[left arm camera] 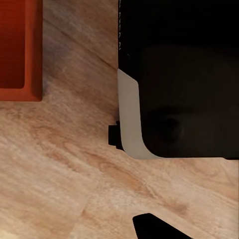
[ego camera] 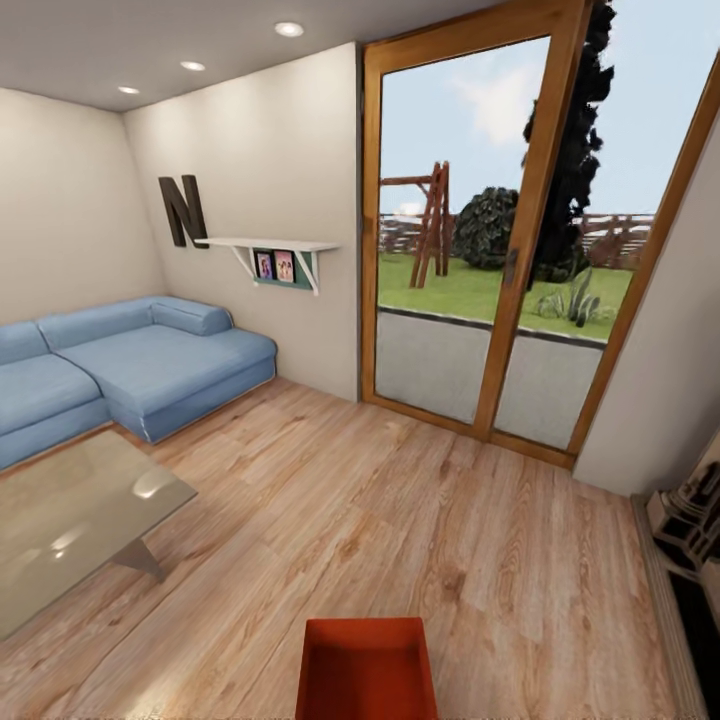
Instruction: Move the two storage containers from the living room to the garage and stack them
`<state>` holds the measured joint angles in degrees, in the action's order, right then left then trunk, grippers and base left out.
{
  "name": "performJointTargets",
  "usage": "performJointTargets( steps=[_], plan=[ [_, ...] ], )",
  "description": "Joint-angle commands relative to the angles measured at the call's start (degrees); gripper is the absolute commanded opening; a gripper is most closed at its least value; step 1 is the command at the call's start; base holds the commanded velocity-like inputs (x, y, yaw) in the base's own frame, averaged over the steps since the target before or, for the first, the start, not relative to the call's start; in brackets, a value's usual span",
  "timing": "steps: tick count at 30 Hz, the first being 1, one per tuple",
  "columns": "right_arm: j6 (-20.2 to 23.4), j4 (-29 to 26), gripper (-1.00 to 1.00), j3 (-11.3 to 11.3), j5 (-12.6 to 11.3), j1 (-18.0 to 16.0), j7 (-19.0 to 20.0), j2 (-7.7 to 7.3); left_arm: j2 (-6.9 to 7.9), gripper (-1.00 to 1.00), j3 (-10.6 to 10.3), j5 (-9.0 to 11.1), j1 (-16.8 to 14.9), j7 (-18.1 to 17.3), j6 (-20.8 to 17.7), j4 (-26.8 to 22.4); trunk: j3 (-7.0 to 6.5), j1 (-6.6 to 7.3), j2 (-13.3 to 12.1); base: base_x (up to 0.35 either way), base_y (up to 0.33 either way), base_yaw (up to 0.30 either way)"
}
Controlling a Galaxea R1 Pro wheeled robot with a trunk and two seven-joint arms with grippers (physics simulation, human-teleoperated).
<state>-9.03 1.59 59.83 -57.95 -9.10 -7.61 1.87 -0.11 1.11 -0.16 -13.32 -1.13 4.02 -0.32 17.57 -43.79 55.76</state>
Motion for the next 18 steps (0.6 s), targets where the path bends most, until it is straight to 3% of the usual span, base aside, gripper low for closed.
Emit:
performJointTargets(
  steps=[1,18],
  plan=[
    [-0.2,0.2,1.0,0.5,-0.4,0.0,0.0,0.06,0.01,1.0,0.1,0.0,0.0,-0.1,0.2,0.1,0.16,0.0,0.0,0.0,0.0,0.0],
    [-0.2,0.2,1.0,0.5,-0.3,0.0,0.0,0.06,0.24,1.0,-0.2,-0.7,0.0,-0.1,0.2,-0.3,1.74,0.0,0.0,0.0,0.0,0.0]
  ],
)
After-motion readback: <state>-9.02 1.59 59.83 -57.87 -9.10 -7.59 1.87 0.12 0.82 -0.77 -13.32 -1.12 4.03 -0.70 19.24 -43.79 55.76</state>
